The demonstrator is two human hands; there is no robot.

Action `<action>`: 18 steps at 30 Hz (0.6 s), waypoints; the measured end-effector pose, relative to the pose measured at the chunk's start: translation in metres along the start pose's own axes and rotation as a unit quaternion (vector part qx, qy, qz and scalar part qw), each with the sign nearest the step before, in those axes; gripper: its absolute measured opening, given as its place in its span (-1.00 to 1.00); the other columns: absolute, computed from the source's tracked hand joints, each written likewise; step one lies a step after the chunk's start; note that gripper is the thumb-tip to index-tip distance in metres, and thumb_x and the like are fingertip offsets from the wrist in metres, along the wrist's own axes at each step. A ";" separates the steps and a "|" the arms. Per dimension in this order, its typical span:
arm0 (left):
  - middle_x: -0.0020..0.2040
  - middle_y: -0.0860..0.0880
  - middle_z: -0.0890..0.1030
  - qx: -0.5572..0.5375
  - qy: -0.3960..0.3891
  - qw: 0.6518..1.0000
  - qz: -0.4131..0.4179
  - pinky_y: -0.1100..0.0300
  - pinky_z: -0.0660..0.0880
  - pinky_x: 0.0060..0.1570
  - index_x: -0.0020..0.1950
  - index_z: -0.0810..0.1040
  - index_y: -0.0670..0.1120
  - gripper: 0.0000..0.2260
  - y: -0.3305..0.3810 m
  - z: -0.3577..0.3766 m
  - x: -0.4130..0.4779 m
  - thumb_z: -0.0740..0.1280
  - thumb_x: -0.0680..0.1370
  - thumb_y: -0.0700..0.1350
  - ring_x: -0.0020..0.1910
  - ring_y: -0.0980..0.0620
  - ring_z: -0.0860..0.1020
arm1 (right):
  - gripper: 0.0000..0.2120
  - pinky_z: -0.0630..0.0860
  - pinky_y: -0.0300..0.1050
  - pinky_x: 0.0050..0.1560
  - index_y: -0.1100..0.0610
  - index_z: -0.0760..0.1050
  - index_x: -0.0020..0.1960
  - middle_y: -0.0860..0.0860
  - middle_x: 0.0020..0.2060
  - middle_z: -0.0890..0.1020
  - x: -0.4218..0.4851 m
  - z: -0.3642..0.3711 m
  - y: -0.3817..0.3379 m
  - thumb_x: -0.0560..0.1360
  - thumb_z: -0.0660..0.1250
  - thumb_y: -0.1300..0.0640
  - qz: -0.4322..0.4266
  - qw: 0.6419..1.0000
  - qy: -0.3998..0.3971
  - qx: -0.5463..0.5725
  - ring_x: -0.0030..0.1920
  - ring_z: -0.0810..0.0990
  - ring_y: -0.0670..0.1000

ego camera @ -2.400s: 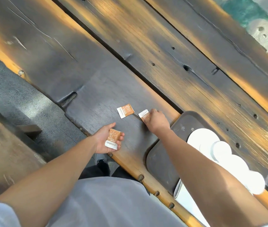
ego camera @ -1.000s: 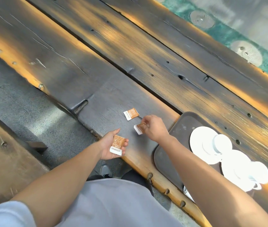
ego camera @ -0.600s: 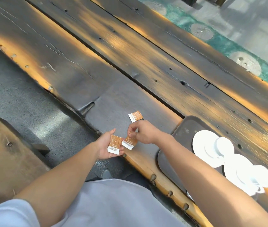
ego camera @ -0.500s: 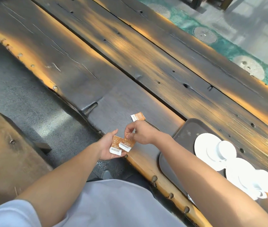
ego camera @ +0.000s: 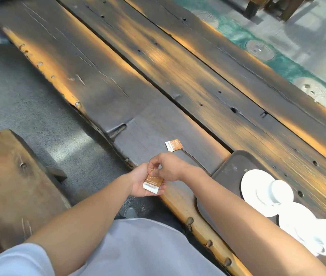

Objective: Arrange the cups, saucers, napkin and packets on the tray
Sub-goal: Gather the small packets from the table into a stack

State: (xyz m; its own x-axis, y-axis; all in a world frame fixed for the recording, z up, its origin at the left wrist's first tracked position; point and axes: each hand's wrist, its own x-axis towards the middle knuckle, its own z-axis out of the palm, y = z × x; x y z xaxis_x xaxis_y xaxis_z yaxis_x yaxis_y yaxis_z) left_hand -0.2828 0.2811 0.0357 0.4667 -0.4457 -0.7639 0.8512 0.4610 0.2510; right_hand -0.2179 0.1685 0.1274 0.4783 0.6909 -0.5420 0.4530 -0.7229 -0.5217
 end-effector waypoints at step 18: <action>-0.32 -0.12 0.60 0.026 -0.028 0.999 -0.030 0.18 0.52 -0.38 -0.30 0.65 -0.15 -0.51 0.002 0.016 0.008 0.20 0.56 0.19 -0.43 -0.02 0.55 | -0.82 0.42 -0.16 -0.31 0.09 0.52 -0.07 0.01 -0.21 0.64 -0.003 0.012 0.032 0.45 0.49 0.06 0.063 0.995 0.071 0.036 -0.24 0.66 0.06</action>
State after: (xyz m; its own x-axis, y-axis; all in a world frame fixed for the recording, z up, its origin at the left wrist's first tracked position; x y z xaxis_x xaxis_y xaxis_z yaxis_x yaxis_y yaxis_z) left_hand -0.2737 0.2663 0.0392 0.4251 -0.5141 -0.7450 0.8888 0.3926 0.2363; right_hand -0.2137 0.1432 0.1042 0.6308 0.5844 -0.5105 0.3308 -0.7977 -0.5043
